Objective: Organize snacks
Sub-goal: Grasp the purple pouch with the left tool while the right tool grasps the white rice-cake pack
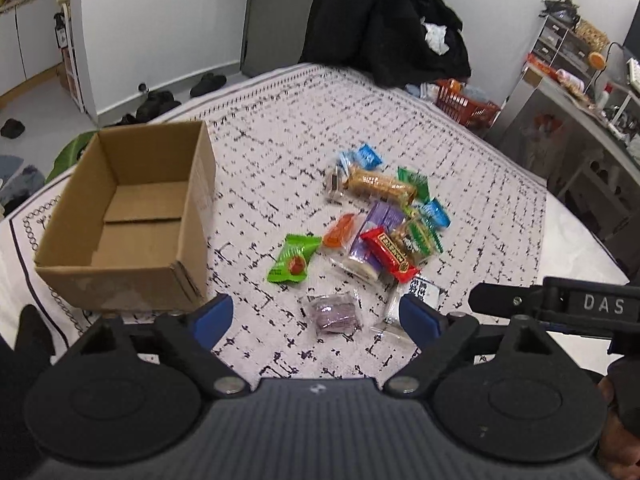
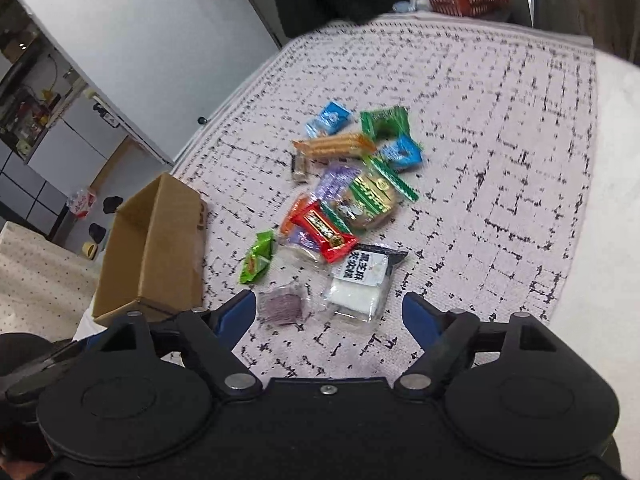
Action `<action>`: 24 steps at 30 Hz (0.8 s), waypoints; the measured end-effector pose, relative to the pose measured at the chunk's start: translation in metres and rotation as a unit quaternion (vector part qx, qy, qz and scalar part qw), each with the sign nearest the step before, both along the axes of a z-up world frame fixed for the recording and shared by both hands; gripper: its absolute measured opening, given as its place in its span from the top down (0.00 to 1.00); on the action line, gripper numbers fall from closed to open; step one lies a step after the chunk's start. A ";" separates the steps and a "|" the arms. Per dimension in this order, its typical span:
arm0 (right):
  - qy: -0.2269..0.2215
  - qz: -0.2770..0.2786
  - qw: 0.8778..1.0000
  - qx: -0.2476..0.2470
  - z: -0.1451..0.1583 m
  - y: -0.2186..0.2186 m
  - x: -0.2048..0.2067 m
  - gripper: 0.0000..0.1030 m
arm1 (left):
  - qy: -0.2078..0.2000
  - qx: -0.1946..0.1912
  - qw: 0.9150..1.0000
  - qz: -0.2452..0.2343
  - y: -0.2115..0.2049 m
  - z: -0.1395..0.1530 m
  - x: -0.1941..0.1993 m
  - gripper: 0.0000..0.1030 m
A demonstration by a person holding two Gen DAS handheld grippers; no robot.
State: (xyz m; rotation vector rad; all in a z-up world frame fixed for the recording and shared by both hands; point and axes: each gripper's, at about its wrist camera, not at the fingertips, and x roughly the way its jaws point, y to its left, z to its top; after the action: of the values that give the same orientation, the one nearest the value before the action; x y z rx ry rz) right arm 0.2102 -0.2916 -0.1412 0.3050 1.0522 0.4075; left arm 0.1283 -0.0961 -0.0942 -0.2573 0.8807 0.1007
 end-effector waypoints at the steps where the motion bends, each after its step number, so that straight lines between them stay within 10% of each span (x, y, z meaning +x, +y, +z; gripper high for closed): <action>1: 0.007 -0.002 1.000 0.002 -0.005 -0.001 0.004 0.25 | 0.004 0.000 1.000 0.000 -0.001 -0.003 0.003 0.13; 24: 0.086 -0.022 0.996 0.011 -0.067 0.005 0.059 0.27 | 0.119 -0.046 0.991 0.037 -0.010 -0.095 0.075 0.27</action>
State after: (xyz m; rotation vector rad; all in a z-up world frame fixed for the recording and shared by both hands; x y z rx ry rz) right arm 0.2688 -0.2863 -0.2086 0.3884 1.2075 0.3583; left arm 0.2029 -0.1064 -0.1892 -0.3693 1.1150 0.1619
